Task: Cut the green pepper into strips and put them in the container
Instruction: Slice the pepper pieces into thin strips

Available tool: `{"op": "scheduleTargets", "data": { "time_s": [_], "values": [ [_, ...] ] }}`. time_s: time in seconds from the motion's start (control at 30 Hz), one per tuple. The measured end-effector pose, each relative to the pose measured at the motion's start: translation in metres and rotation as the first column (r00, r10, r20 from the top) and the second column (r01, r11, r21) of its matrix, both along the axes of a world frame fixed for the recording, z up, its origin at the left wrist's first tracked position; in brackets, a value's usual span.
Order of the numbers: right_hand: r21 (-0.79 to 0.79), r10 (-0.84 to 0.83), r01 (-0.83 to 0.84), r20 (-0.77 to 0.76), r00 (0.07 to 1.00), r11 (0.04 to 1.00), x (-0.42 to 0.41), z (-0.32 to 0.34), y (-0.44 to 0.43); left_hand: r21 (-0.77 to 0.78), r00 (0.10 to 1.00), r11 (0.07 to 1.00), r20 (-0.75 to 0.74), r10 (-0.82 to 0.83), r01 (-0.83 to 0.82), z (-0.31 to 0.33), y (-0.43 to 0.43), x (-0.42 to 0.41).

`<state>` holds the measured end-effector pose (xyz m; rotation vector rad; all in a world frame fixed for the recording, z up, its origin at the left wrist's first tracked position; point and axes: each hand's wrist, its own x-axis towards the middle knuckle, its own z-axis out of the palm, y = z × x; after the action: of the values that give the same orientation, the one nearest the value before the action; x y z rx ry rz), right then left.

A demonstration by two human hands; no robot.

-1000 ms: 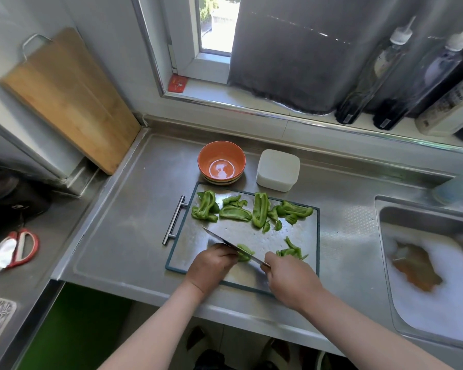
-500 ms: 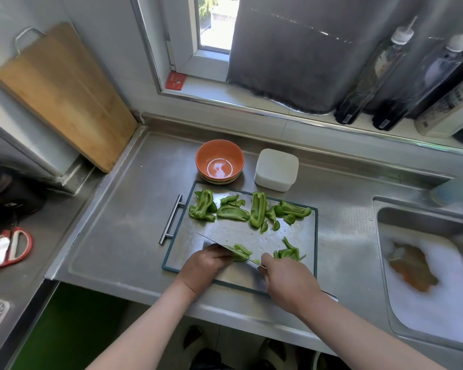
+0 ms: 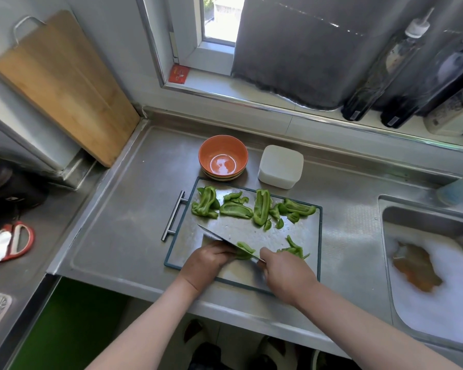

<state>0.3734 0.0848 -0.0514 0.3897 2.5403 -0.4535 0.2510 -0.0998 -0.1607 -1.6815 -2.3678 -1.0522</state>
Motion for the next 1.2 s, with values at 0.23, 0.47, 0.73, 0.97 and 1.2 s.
{"op": "scheduleTargets", "data": {
  "time_s": [0.23, 0.47, 0.73, 0.97, 1.2],
  "values": [
    [-0.022, -0.027, 0.026, -0.016, 1.0, 0.999, -0.018, -0.006, -0.008, 0.002, 0.997, 1.0, -0.075, 0.024, -0.024, -0.007, 0.003, 0.008],
    [-0.058, -0.065, 0.064, -0.003, 0.998, 0.996, -0.031, -0.008, -0.012, -0.037, 1.0, 0.999, -0.011, 0.021, -0.021, -0.003, -0.001, 0.005],
    [-0.06, -0.1, 0.099, -0.016, 0.995, 0.993, -0.009, 0.0, 0.005, -0.07, 1.0, 0.998, 0.016, 0.006, -0.005, 0.0, -0.004, -0.001],
    [0.0, -0.013, 0.013, -0.105, 0.994, 1.0, 0.004, 0.009, -0.014, -0.078, 0.998, 0.996, -0.058, 0.029, -0.033, 0.002, -0.003, 0.004],
    [0.011, -0.008, 0.009, -0.078, 0.997, 1.0, 0.015, 0.009, -0.007, -0.08, 0.999, 0.996, -0.028, 0.04, -0.042, -0.003, -0.005, 0.004]
  ]
}}
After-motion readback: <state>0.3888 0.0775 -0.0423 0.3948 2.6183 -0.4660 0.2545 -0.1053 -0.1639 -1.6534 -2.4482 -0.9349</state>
